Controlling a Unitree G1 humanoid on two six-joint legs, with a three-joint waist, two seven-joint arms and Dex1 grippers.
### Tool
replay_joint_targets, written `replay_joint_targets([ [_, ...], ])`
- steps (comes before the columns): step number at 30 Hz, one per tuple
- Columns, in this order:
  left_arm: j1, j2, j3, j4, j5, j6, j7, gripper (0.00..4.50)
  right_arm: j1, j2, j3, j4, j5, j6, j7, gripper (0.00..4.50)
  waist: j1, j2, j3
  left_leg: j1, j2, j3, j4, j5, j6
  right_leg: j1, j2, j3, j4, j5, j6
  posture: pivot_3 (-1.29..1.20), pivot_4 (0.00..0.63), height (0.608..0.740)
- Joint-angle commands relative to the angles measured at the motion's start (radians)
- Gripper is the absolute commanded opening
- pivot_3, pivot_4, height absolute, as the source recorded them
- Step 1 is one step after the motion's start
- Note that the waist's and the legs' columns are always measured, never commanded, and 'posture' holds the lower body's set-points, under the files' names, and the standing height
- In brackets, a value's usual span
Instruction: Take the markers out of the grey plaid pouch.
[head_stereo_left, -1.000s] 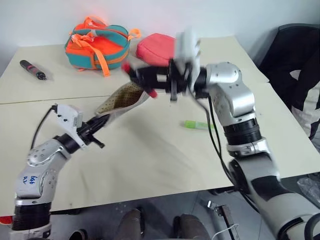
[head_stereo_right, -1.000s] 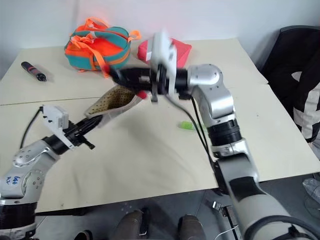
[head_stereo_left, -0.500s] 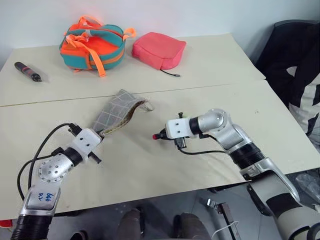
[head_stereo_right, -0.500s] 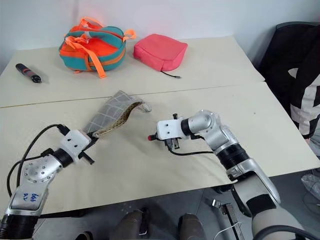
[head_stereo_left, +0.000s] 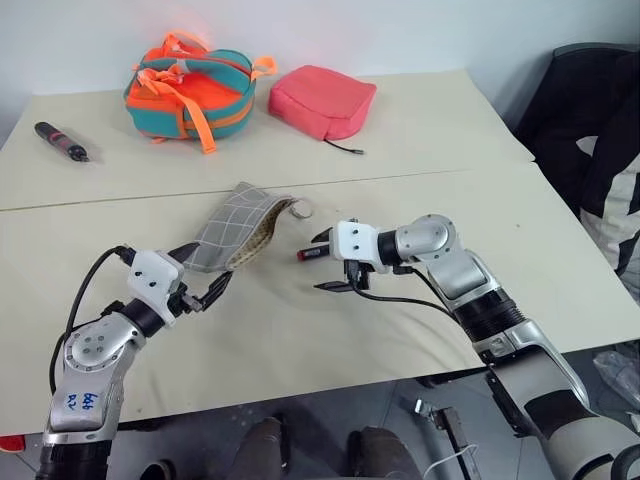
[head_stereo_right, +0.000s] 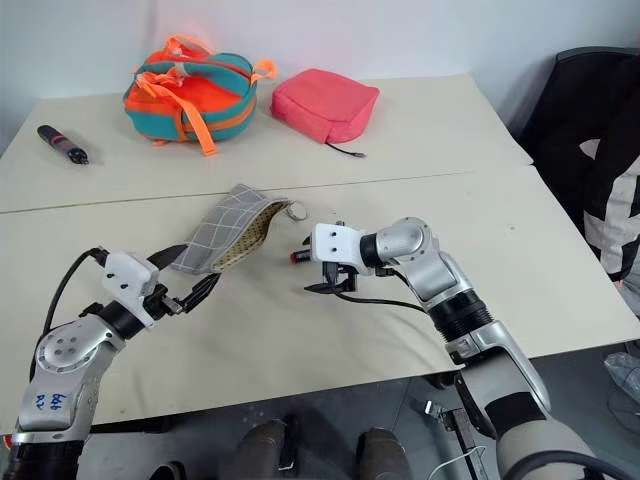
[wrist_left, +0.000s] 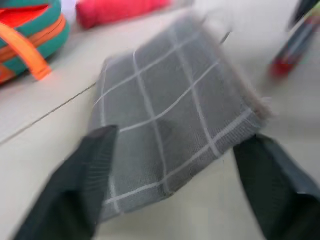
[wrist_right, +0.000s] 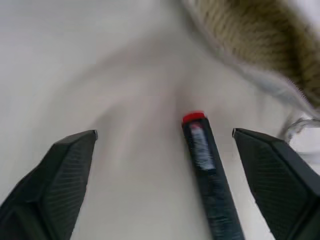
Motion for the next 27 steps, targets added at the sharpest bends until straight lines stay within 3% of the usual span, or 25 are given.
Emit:
replay_joint_targets([
  [1, 0.059, -0.005, 0.099, -0.138, -0.145, 0.082, 0.003, 3.77, 0.028, 0.012, -0.132, -0.086, 0.144, 0.090, -0.026, 4.33, 0.000, 0.000, 0.000, 0.000, 0.000, 0.000, 0.000, 0.000, 0.000, 0.001, 0.000, 0.000, 0.000, 0.000, 0.000, 0.00, 0.150, 0.740],
  [7, 0.226, 0.013, 0.204, -0.260, -0.217, 0.141, -0.017, 3.77, 0.194, -0.045, -0.232, -0.168, 0.225, 0.122, -0.044, 4.33, 0.005, -0.001, 0.000, 0.001, -0.001, -0.002, 0.000, -0.002, 0.001, 0.003, 0.000, 0.002, -0.002, 0.000, 0.000, 0.00, 0.150, 0.740],
  [16, 0.473, -0.065, 0.333, -0.256, -0.223, 0.082, -0.041, 3.77, 0.459, -0.161, -0.419, -0.247, 0.340, 0.093, -0.056, 4.33, 0.004, -0.001, 0.000, 0.001, -0.001, 0.001, 0.000, -0.003, 0.002, 0.004, 0.000, 0.005, -0.008, 0.000, 0.000, 0.00, 0.150, 0.740],
  [23, 0.504, -0.129, 0.399, -0.173, -0.230, 0.038, -0.027, 3.77, 0.592, -0.218, -0.459, -0.232, 0.363, 0.019, -0.009, 4.33, 0.003, 0.000, 0.000, 0.002, 0.000, 0.002, 0.000, -0.004, 0.002, 0.004, 0.000, 0.008, -0.009, 0.000, 0.000, 0.00, 0.150, 0.740],
  [27, 0.476, -0.125, 0.415, -0.133, -0.226, 0.016, -0.021, 3.77, 0.597, -0.214, -0.445, -0.224, 0.367, 0.020, -0.015, 4.33, 0.003, 0.000, 0.000, 0.003, 0.000, 0.002, 0.000, -0.005, 0.002, 0.004, 0.000, 0.008, -0.009, 0.000, 0.000, 0.00, 0.150, 0.740],
])
